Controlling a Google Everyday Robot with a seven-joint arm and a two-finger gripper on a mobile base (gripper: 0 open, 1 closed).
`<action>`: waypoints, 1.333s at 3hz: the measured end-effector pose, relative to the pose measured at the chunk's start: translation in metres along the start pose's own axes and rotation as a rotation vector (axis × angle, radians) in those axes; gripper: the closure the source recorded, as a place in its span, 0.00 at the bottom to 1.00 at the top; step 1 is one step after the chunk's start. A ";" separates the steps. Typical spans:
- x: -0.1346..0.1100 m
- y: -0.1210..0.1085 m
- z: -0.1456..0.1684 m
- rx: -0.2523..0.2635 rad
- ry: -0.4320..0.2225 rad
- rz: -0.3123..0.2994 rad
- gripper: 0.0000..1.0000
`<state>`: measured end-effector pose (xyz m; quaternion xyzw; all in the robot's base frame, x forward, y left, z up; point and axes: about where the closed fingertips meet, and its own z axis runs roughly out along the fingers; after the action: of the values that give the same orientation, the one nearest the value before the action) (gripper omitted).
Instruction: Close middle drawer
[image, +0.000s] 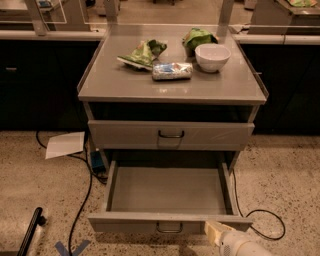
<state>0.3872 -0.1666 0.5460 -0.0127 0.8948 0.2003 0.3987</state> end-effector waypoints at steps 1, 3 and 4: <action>-0.009 -0.017 0.003 0.063 -0.043 0.006 1.00; 0.002 -0.025 0.015 0.079 -0.018 0.031 1.00; 0.017 -0.044 0.032 0.105 0.015 0.054 1.00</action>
Offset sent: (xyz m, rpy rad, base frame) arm 0.0108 -0.0154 -0.0014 -0.0300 -0.0276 -0.0630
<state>0.4065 -0.1926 0.4994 0.0307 0.9071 0.1638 0.3865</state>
